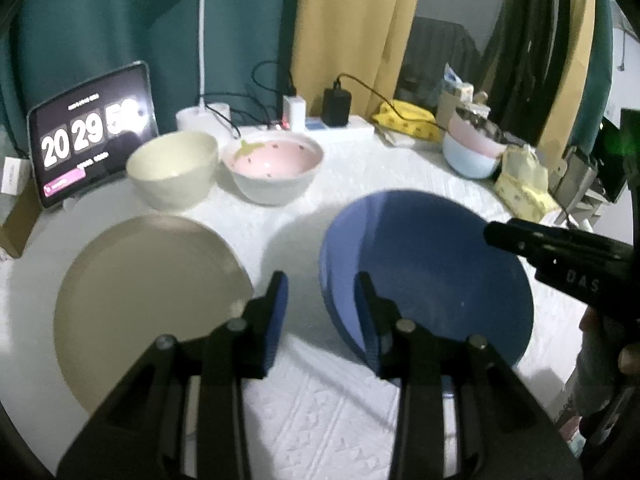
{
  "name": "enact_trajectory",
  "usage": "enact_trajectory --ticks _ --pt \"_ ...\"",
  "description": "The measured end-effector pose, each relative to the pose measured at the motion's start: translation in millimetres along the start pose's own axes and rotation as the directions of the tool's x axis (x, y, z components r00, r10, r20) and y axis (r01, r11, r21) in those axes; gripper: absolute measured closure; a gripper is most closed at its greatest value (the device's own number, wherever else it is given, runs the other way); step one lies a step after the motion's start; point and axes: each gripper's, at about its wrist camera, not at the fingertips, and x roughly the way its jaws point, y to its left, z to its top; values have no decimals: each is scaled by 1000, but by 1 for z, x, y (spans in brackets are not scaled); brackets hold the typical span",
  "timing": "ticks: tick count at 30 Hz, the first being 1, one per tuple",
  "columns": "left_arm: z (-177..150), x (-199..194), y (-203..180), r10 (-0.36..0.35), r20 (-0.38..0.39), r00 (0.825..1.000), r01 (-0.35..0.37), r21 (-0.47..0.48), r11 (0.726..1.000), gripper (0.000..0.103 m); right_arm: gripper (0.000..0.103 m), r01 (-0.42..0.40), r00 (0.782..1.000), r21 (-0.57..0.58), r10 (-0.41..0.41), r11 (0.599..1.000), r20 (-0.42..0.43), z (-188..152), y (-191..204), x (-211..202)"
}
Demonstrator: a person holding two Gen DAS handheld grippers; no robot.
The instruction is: Organize plates and bowls
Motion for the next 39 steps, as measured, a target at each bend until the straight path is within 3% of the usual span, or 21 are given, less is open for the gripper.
enact_trajectory --ticks 22,39 --pt "59 -5 37 42 93 995 -35 -78 996 66 67 -22 997 -87 28 996 69 60 17 -4" --pt "94 38 62 44 51 998 -38 -119 992 66 67 -44 998 -124 48 991 31 115 36 37"
